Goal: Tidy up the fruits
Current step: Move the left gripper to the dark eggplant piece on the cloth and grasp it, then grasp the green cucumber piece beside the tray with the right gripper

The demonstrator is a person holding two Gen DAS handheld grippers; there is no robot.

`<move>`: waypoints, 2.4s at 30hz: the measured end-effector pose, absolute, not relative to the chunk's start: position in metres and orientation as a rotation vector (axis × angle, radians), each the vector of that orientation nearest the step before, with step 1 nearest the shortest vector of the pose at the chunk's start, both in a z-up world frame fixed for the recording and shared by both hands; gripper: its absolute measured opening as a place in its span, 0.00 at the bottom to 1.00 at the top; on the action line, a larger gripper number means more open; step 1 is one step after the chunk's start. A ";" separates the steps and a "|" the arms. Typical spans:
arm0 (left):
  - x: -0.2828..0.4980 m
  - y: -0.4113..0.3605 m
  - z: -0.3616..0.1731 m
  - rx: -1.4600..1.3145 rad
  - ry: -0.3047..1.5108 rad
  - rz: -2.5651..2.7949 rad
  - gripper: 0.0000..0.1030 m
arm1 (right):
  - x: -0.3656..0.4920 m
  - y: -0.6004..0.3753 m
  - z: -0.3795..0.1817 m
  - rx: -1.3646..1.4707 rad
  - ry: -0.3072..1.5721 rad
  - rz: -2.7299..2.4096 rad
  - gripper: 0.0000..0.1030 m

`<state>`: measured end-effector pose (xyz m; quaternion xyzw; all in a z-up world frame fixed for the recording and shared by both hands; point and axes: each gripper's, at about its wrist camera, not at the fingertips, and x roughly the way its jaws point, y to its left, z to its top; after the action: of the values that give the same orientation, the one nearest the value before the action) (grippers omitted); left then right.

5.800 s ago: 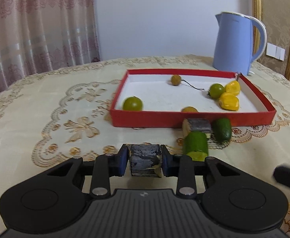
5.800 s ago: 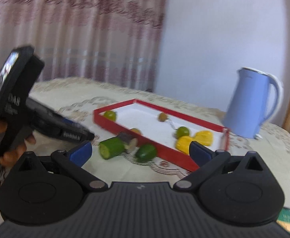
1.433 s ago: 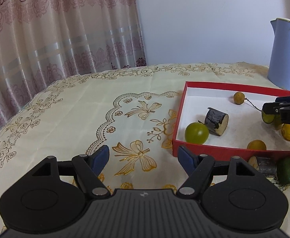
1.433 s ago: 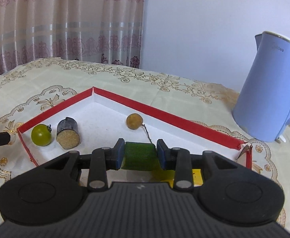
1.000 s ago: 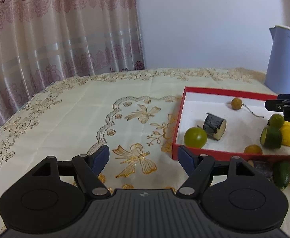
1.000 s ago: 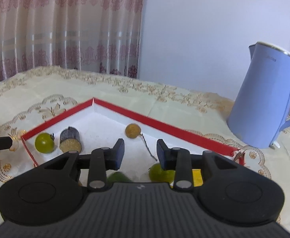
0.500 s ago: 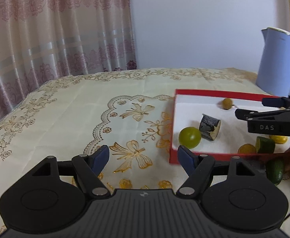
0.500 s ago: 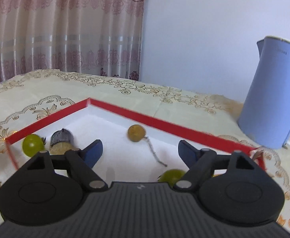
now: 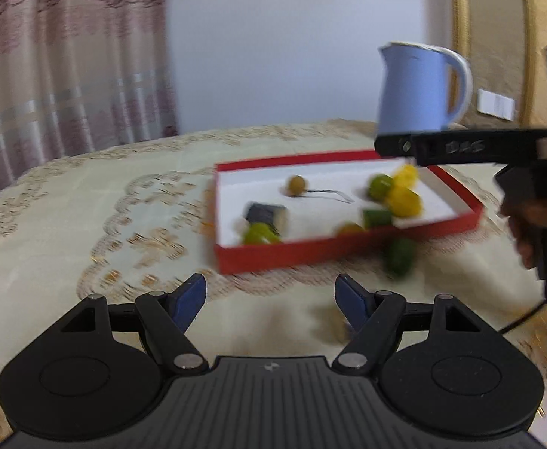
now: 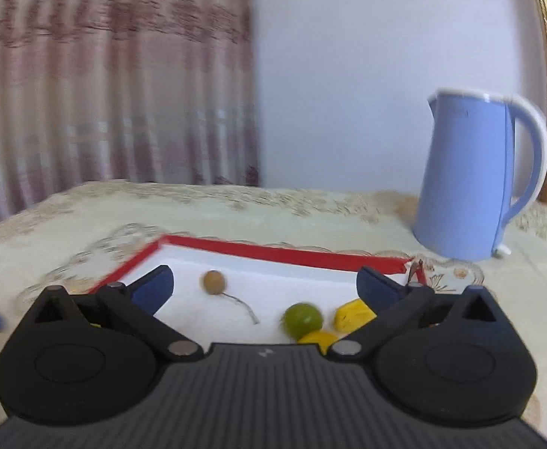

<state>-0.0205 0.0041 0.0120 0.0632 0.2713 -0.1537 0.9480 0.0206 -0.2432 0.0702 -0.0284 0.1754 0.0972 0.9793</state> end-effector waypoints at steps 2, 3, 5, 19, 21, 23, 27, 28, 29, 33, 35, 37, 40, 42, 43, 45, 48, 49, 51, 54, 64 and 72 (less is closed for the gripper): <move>-0.028 -0.002 0.007 0.142 0.557 -0.339 0.74 | -0.013 -0.244 0.073 -0.080 0.295 0.152 1.00; -0.030 -0.006 0.005 0.150 0.562 -0.350 0.74 | -0.024 -0.246 0.074 -0.080 0.283 0.134 1.00; -0.031 -0.017 0.001 0.165 0.574 -0.356 0.74 | -0.044 -0.251 0.071 -0.057 0.275 0.099 1.00; -0.012 -0.052 -0.007 0.174 0.633 -0.313 0.55 | -0.076 -0.270 0.043 0.064 0.335 0.062 1.00; -0.008 -0.052 -0.009 0.152 0.654 -0.323 0.40 | -0.077 -0.268 0.041 0.052 0.338 0.057 1.00; -0.007 -0.051 -0.011 0.133 0.665 -0.332 0.33 | -0.077 -0.266 0.041 0.045 0.348 0.052 1.00; -0.011 -0.048 -0.011 0.129 0.647 -0.326 0.32 | -0.078 -0.262 0.039 0.038 0.358 0.050 1.00; -0.012 -0.046 -0.010 0.124 0.639 -0.322 0.32 | -0.078 -0.260 0.039 0.025 0.358 0.055 1.00; -0.013 -0.043 -0.008 0.121 0.632 -0.317 0.32 | -0.077 -0.257 0.039 0.006 0.358 0.066 1.00; -0.016 -0.026 -0.001 0.116 0.597 -0.268 0.32 | -0.072 -0.240 0.037 -0.076 0.390 0.133 1.00; -0.016 -0.017 0.003 0.110 0.584 -0.243 0.32 | -0.063 -0.231 0.038 -0.110 0.427 0.183 0.99; -0.016 -0.007 0.007 0.103 0.572 -0.221 0.32 | -0.052 -0.223 0.037 -0.151 0.459 0.230 0.95; -0.016 0.006 0.011 0.089 0.560 -0.194 0.32 | -0.035 -0.219 0.033 -0.180 0.519 0.276 0.88; -0.015 0.012 0.012 0.077 0.558 -0.184 0.32 | -0.026 -0.216 0.029 -0.196 0.546 0.282 0.81; -0.015 0.015 0.012 0.075 0.559 -0.184 0.32 | -0.022 -0.215 0.028 -0.215 0.554 0.279 0.78; -0.015 0.017 0.012 0.071 0.559 -0.180 0.32 | -0.017 -0.212 0.025 -0.250 0.571 0.266 0.72; -0.015 0.017 0.011 0.074 0.559 -0.187 0.32 | -0.011 -0.211 0.021 -0.270 0.593 0.266 0.66; -0.015 0.017 0.011 0.075 0.560 -0.191 0.32 | -0.009 -0.212 0.020 -0.270 0.598 0.267 0.66; -0.015 0.016 0.010 0.076 0.561 -0.199 0.32 | -0.006 -0.212 0.018 -0.271 0.607 0.271 0.65; -0.015 0.015 0.008 0.081 0.563 -0.204 0.32 | 0.000 -0.211 0.016 -0.276 0.619 0.274 0.65; -0.014 0.015 0.007 0.081 0.569 -0.198 0.32 | 0.011 -0.203 0.012 -0.279 0.655 0.343 0.45; -0.016 0.014 0.009 0.096 0.559 -0.193 0.32 | 0.002 -0.197 0.016 -0.318 0.639 0.326 0.37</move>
<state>-0.0158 0.0136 0.0091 0.0472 0.2755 -0.0951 0.9554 0.0022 -0.1970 0.0158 -0.1550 0.3115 0.1588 0.9240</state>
